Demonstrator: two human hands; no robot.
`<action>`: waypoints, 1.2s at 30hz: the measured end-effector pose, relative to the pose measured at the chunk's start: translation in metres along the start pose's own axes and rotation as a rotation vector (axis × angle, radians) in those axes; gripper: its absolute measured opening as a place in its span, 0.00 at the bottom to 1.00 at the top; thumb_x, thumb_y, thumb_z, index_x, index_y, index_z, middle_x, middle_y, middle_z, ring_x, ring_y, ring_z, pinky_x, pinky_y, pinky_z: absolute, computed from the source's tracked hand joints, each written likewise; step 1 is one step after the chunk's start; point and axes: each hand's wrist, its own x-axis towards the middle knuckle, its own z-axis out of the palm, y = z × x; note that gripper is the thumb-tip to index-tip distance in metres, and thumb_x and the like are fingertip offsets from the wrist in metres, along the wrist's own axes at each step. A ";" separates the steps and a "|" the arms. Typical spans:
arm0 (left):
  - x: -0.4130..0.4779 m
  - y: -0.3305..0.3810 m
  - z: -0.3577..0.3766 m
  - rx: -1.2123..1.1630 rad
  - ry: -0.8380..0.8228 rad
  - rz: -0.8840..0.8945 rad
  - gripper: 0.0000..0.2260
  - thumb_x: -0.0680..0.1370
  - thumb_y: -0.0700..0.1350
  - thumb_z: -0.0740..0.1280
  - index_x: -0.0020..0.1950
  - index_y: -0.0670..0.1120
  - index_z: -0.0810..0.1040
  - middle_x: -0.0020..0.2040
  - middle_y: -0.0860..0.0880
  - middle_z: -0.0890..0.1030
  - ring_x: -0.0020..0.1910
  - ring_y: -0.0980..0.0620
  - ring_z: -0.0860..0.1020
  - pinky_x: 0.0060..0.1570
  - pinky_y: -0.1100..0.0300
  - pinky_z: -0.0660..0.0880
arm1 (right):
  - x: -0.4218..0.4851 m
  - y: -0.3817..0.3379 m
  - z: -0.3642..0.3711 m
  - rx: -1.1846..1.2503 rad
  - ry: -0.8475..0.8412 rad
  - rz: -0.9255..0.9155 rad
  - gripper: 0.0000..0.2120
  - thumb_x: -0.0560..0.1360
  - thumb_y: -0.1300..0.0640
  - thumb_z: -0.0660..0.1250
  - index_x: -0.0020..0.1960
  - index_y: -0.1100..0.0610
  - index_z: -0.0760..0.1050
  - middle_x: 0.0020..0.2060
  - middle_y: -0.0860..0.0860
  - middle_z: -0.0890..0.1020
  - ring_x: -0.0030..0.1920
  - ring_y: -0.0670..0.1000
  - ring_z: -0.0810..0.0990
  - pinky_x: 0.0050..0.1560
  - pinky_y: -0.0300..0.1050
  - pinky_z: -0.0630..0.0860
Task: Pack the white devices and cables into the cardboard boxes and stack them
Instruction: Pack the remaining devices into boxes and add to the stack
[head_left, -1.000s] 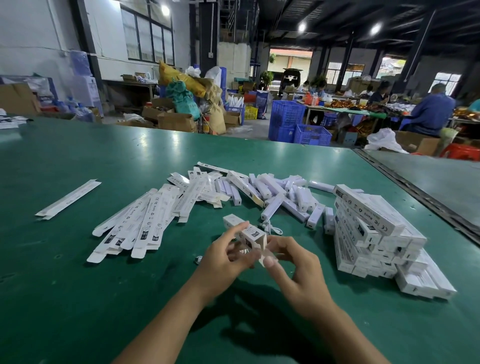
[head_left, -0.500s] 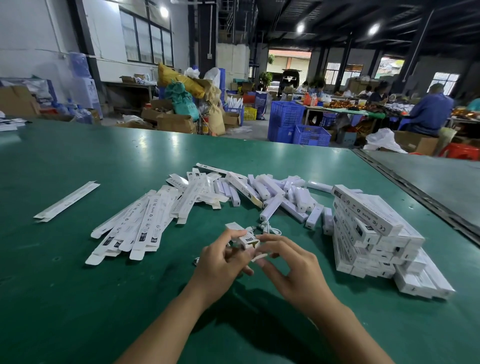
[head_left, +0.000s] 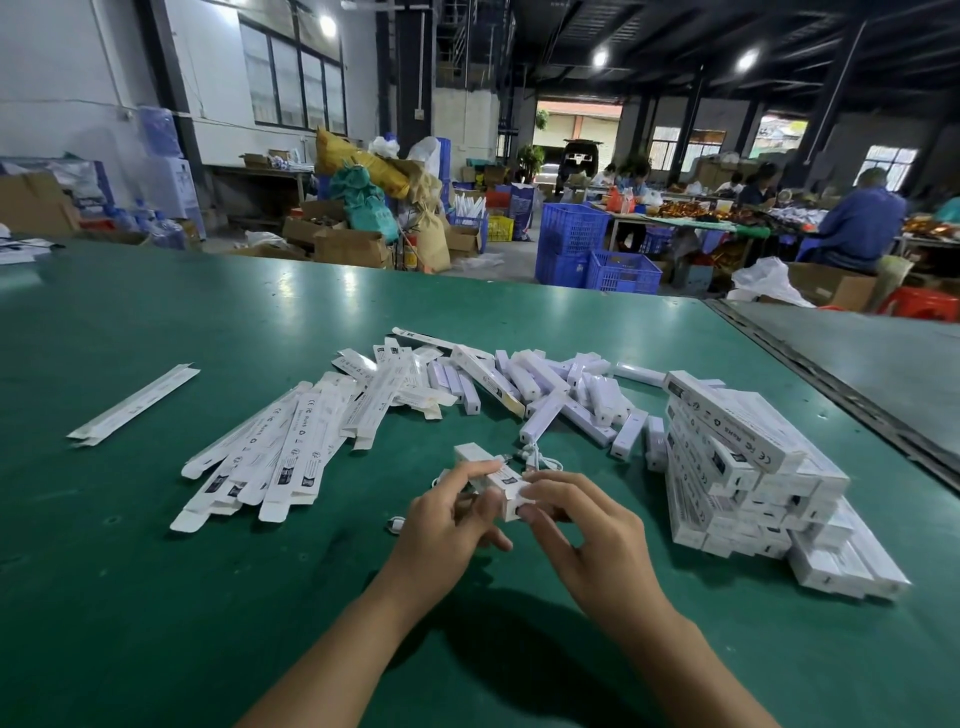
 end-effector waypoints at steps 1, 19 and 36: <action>0.000 0.000 0.000 -0.016 0.014 -0.001 0.23 0.70 0.74 0.64 0.61 0.66 0.76 0.44 0.50 0.85 0.40 0.48 0.86 0.45 0.59 0.79 | 0.000 0.000 0.000 0.003 -0.007 0.003 0.06 0.74 0.64 0.72 0.51 0.61 0.81 0.52 0.50 0.82 0.50 0.43 0.82 0.46 0.43 0.80; -0.001 0.003 -0.003 -0.040 0.017 0.013 0.17 0.68 0.60 0.75 0.55 0.61 0.81 0.43 0.46 0.86 0.41 0.47 0.86 0.50 0.52 0.81 | -0.002 -0.006 0.005 0.185 0.003 0.231 0.06 0.71 0.65 0.75 0.45 0.60 0.79 0.39 0.48 0.82 0.36 0.45 0.81 0.38 0.34 0.76; -0.005 0.003 0.009 0.102 -0.021 0.069 0.19 0.75 0.66 0.63 0.66 0.73 0.69 0.58 0.62 0.82 0.57 0.59 0.81 0.57 0.64 0.75 | 0.019 0.015 -0.044 -0.282 0.394 0.423 0.07 0.65 0.67 0.78 0.41 0.61 0.83 0.32 0.45 0.77 0.31 0.31 0.75 0.37 0.17 0.66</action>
